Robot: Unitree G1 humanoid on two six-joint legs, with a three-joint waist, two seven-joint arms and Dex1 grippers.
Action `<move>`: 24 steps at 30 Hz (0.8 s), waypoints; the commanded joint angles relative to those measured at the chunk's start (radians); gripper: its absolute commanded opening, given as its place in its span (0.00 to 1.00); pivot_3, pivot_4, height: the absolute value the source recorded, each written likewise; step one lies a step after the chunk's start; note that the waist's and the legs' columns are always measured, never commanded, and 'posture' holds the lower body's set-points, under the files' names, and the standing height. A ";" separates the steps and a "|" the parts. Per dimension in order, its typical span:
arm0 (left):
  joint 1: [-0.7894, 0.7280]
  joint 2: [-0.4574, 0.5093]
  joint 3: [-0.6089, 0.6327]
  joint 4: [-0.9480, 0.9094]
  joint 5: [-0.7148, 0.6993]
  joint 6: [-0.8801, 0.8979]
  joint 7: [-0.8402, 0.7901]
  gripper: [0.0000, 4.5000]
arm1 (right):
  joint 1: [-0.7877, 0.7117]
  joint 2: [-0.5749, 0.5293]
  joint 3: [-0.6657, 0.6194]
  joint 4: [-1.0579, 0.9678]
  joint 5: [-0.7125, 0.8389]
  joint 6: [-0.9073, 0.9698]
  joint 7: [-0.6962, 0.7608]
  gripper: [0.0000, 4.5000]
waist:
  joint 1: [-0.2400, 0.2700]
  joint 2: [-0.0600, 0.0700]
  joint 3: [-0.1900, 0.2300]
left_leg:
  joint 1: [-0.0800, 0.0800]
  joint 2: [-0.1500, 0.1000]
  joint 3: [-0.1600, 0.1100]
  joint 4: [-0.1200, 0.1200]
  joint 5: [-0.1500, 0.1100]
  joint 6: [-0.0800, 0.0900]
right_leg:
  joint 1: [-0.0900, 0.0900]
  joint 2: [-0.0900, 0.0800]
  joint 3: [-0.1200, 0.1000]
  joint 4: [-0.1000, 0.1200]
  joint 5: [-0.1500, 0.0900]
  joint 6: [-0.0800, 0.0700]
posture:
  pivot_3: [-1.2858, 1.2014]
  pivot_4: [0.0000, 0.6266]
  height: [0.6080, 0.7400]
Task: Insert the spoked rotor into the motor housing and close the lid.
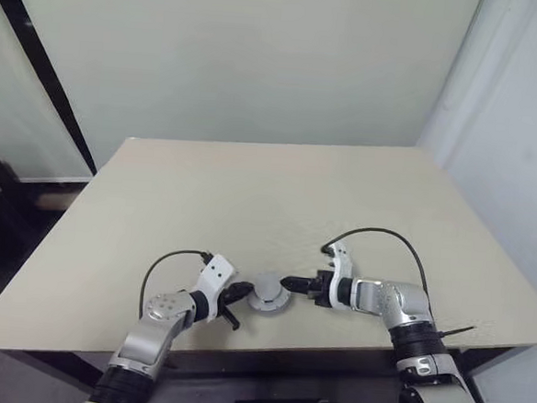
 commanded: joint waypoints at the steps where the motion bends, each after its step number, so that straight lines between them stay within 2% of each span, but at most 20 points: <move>1: -0.019 0.019 0.014 -0.024 -0.008 -0.005 -0.002 0.00 | -0.004 -0.056 0.120 -0.060 -0.114 -0.218 0.087 0.99 | 0.000 0.000 0.000 | 0.000 0.000 0.000 0.000 0.000 0.000 | 0.000 0.000 0.000 0.000 0.000 0.000 | 0.52 0.00 1.00; 11: -0.050 0.048 0.094 -0.004 -0.041 0.004 0.030 0.00 | -0.043 -0.105 0.299 0.010 -0.305 -0.618 0.255 0.99 | 0.000 -0.002 0.001 | 0.000 0.000 0.000 0.001 0.000 0.000 | 0.000 0.000 0.001 0.000 0.000 0.000 | 0.52 0.00 1.00; 18: -0.053 0.084 0.135 0.008 -0.047 0.011 0.026 0.00 | -0.096 -0.082 0.332 0.107 -0.345 -0.697 0.355 0.99 | 0.000 -0.003 0.001 | 0.000 -0.001 0.000 0.002 0.000 0.000 | 0.001 0.000 0.002 0.001 0.000 -0.001 | 0.52 0.00 1.00; 24: -0.031 0.090 0.140 -0.016 -0.055 0.020 0.030 0.00 | -0.144 -0.041 0.338 0.215 -0.395 -0.756 0.371 0.99 | 0.001 -0.003 0.001 | 0.001 0.000 0.000 0.003 0.000 0.000 | 0.001 0.000 0.002 0.001 0.001 -0.002 | 0.52 0.00 1.00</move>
